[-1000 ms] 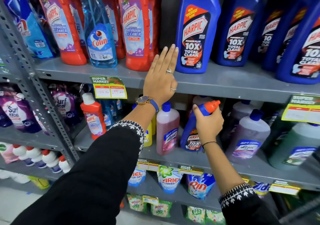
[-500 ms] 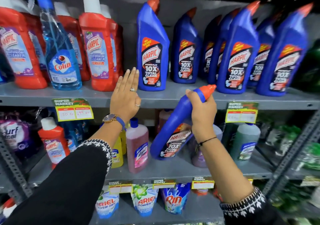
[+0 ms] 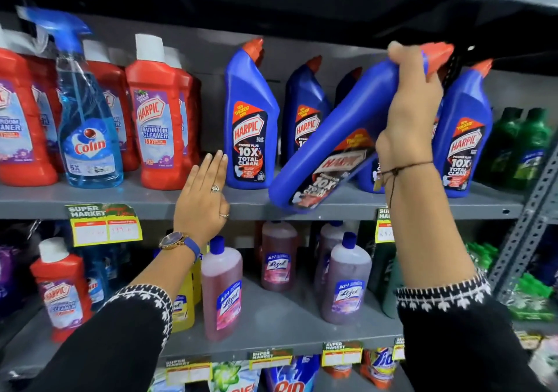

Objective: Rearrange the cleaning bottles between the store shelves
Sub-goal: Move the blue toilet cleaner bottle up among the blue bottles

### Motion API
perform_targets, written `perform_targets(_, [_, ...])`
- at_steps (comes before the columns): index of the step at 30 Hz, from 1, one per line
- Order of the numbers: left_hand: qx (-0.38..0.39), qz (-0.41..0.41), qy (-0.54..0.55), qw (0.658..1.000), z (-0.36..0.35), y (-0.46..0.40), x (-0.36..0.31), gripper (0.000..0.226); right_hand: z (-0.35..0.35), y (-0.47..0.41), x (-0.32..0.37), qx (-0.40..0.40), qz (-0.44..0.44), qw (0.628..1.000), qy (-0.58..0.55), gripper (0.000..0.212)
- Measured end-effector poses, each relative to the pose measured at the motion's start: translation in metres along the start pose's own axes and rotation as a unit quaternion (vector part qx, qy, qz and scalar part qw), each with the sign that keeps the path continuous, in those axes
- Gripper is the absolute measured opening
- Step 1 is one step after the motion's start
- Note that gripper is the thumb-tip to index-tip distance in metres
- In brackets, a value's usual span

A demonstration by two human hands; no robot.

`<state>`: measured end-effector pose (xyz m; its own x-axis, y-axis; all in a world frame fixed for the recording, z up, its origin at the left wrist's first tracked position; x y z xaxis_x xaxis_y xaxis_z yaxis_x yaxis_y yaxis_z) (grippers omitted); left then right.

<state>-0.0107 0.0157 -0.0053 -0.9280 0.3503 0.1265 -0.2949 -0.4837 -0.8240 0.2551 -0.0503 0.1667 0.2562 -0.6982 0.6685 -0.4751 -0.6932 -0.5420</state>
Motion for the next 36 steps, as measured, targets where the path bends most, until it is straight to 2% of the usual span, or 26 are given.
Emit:
perform_targets(2, [0.004, 0.000, -0.007, 1.000, -0.001, 0.000, 0.000, 0.073, -0.014, -0.016, 0.002, -0.002, 0.020, 0.999, 0.033, 0.018])
perform_targets(4, [0.008, 0.000, -0.013, 1.000, -0.001, 0.001, 0.000, 0.073, -0.028, -0.030, -0.005, -0.003, 0.019, 0.994, 0.112, 0.025])
perform_targets(9, [0.008, -0.004, -0.026, 1.000, -0.002, 0.001, 0.001, 0.070, -0.047, -0.060, -0.044, 0.016, 0.014, 0.956, 0.294, 0.046])
perform_targets(12, [0.010, -0.006, -0.031, 0.999, -0.003, 0.000, 0.001, 0.070, -0.057, -0.079, -0.058, 0.046, 0.025, 0.933, 0.355, 0.050])
perform_targets(18, [0.013, -0.002, -0.035, 0.999, -0.003, 0.001, 0.002, 0.068, -0.072, -0.084, -0.086, 0.093, 0.003, 0.885, 0.457, 0.071])
perform_targets(21, [0.018, -0.002, -0.038, 0.999, -0.004, 0.001, 0.002, 0.068, -0.062, -0.070, -0.094, 0.075, 0.051, 0.879, 0.468, 0.076])
perform_targets(23, [0.016, -0.004, -0.039, 0.999, -0.004, 0.000, 0.002, 0.068, -0.046, -0.054, -0.107, 0.069, 0.068, 0.887, 0.452, 0.093])
perform_targets(25, [0.014, -0.006, -0.039, 0.999, -0.003, 0.000, 0.002, 0.069, -0.024, -0.031, -0.127, 0.061, 0.032, 0.904, 0.421, 0.116])
perform_targets(27, [0.013, -0.007, -0.043, 0.999, -0.003, 0.000, 0.002, 0.070, -0.005, -0.010, -0.147, 0.052, -0.004, 0.910, 0.412, 0.129])
perform_targets(36, [0.023, -0.004, -0.046, 0.999, -0.002, 0.000, 0.001, 0.070, 0.003, -0.009, -0.161, 0.017, -0.024, 0.896, 0.443, 0.133])
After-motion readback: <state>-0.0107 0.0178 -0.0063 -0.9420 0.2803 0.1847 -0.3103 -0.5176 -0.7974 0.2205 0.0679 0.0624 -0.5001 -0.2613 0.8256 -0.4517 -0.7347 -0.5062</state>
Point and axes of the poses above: each hand's wrist, its own y-axis away from the middle knuckle, its own z-axis out of the back of the hand, x = y × z, the point moved 3 cm from there along -y, towards the middle knuckle, and after that the axes turned 7 degrees about -z, right-handed, at the moved point
